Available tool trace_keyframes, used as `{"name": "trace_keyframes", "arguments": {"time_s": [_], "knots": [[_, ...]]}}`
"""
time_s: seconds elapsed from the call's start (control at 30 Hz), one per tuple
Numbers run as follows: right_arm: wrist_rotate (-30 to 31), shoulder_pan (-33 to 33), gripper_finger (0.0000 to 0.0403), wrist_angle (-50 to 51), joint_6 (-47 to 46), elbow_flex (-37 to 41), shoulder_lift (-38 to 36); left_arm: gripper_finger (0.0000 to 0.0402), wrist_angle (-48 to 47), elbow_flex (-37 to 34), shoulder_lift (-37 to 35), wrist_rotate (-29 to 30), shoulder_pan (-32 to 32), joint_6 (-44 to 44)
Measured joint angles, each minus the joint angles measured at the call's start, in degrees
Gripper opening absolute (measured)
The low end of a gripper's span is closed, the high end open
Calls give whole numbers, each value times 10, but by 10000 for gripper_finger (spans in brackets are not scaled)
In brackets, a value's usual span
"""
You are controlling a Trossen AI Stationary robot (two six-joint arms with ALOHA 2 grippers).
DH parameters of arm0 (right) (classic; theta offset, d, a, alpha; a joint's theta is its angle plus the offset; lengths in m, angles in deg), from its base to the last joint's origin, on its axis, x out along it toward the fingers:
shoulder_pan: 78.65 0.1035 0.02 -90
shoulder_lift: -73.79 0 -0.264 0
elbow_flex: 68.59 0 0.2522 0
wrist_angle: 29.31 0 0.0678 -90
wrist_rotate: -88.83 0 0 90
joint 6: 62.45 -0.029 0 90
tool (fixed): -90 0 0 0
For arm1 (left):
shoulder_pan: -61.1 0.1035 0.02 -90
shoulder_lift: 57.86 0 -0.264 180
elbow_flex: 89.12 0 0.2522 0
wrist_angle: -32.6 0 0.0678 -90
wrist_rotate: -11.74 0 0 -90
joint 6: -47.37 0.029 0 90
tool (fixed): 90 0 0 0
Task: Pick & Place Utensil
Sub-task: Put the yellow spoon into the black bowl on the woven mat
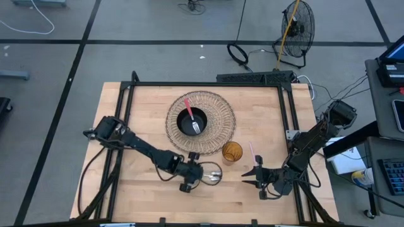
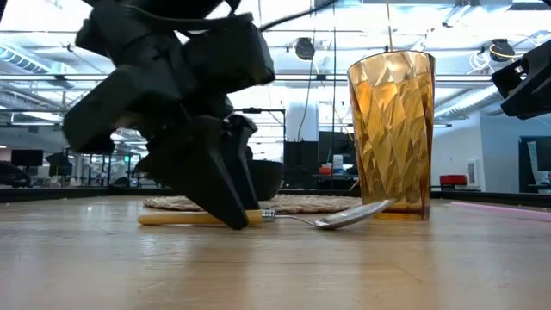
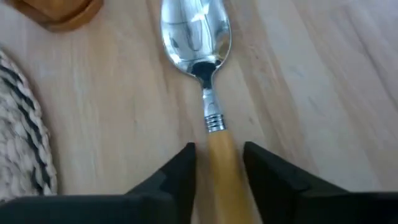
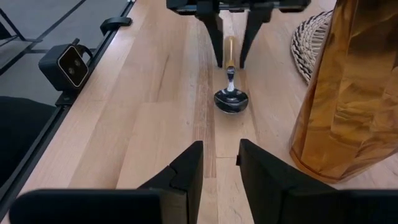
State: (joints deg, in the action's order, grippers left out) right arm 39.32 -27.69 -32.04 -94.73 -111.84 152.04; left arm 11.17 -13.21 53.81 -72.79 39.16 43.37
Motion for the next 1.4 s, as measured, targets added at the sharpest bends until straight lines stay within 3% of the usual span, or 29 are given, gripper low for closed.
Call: {"name": "trace_keyframes", "arguments": {"time_s": [0.2, 0.33, 0.47, 0.7, 0.83, 1.1, 1.4], "knots": [[0, 0, 94, 0, 1, 0, 0, 229, 4, 1, 5, -58, 31, -47], [0, 0, 95, 0, 1, 0, 0, 242, 7, 1, 12, -54, 36, -59], [0, 0, 95, 0, 2, 0, 0, 193, 5, 2, 19, -35, 26, -41], [0, 0, 94, 0, 5, 0, 0, 46, 6, 2, 22, -19, 9, -17], [0, 0, 93, 0, 2, 0, 0, 41, 7, 2, 23, 23, -5, 4], [0, 0, 93, 0, 1, 0, 0, 54, -2, 1, 25, 182, -50, 43], [0, 0, 94, 0, 0, 0, 0, 43, -11, -1, 27, 301, -81, 65]]}}
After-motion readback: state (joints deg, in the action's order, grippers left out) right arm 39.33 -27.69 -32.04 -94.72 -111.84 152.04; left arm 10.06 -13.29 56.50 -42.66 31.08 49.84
